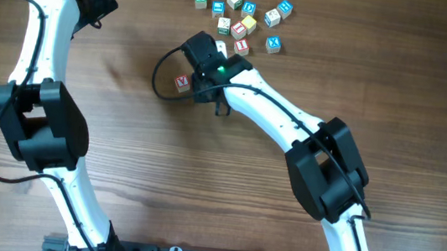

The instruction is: Form a circle

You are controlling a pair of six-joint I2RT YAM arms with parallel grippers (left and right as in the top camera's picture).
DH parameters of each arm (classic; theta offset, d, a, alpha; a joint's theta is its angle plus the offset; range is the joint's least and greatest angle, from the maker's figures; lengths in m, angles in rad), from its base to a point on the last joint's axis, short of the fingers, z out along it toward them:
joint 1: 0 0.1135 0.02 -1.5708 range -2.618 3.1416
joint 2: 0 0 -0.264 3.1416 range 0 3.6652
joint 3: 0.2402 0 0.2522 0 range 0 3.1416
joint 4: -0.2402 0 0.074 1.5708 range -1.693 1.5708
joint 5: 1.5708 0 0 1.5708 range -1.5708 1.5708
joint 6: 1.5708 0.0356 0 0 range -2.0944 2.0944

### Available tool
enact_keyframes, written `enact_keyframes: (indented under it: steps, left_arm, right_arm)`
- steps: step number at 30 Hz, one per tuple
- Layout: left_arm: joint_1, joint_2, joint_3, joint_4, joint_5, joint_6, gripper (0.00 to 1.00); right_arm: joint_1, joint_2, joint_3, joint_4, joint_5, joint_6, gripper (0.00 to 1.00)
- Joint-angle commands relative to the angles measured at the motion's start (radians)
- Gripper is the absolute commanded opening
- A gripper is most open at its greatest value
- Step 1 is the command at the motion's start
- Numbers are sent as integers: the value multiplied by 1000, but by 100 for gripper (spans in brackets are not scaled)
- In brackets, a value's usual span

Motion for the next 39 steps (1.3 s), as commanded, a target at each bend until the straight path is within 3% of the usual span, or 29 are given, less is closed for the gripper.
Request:
enact_keyframes:
  steps: [1, 8, 15, 21, 26, 35, 39]
  left_arm:
    - [1, -3, 10, -1, -13, 5, 100]
    - [1, -3, 10, -1, -13, 5, 100]
    - [1, -3, 10, -1, -13, 5, 100]
    - [1, -3, 10, -1, -13, 5, 100]
    - [1, -3, 10, -1, -13, 5, 100]
    - [1, -3, 10, -1, -13, 5, 100]
    - [1, -3, 10, -1, -13, 5, 100]
  right_arm:
    - [-24, 25, -2, 1, 27, 30, 26]
    - [-26, 69, -2, 31, 20, 48, 27]
    - [-28, 80, -2, 68, 21, 48, 49]
    - [-36, 80, -2, 75, 28, 50, 29]
    - [-49, 80, -2, 71, 28, 143, 29]
    - [-55, 20, 61, 51, 61, 39, 52]
    - [-47, -48, 82, 64, -27, -84, 54]
